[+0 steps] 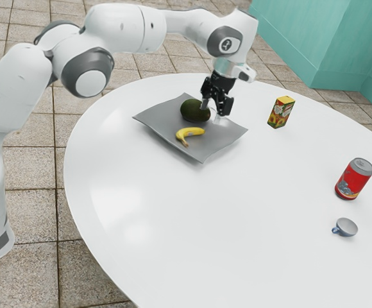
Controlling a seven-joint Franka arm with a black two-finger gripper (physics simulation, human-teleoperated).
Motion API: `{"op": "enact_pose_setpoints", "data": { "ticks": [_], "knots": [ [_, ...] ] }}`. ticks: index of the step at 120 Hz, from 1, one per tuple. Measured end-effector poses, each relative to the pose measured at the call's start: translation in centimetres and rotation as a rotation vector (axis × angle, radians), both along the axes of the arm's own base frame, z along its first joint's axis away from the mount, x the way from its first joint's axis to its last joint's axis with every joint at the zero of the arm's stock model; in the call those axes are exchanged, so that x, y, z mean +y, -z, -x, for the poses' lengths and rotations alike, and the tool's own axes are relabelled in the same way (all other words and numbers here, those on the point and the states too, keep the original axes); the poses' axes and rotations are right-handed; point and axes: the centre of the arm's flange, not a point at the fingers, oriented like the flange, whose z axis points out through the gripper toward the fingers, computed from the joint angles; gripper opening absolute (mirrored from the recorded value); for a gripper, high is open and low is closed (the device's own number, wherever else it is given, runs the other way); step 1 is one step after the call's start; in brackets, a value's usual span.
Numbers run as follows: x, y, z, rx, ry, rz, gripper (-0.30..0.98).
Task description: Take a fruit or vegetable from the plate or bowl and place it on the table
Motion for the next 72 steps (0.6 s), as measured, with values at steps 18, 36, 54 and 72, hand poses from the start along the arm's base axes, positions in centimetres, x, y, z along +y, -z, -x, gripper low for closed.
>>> {"op": "enact_pose_setpoints", "data": {
  "ticks": [18, 36, 54, 72],
  "knots": [
    [2.3, -0.2, 1.6, 0.048, -0.056, -0.01, 0.68],
    [3.1, -0.2, 3.0, 0.099, -0.098, -0.018, 0.69],
    [1.4, 0.9, 4.9, 0.129, -0.098, -0.008, 0.69],
    [2.5, 1.4, 5.2, 0.1, -0.132, -0.01, 0.69]
  ]
}}
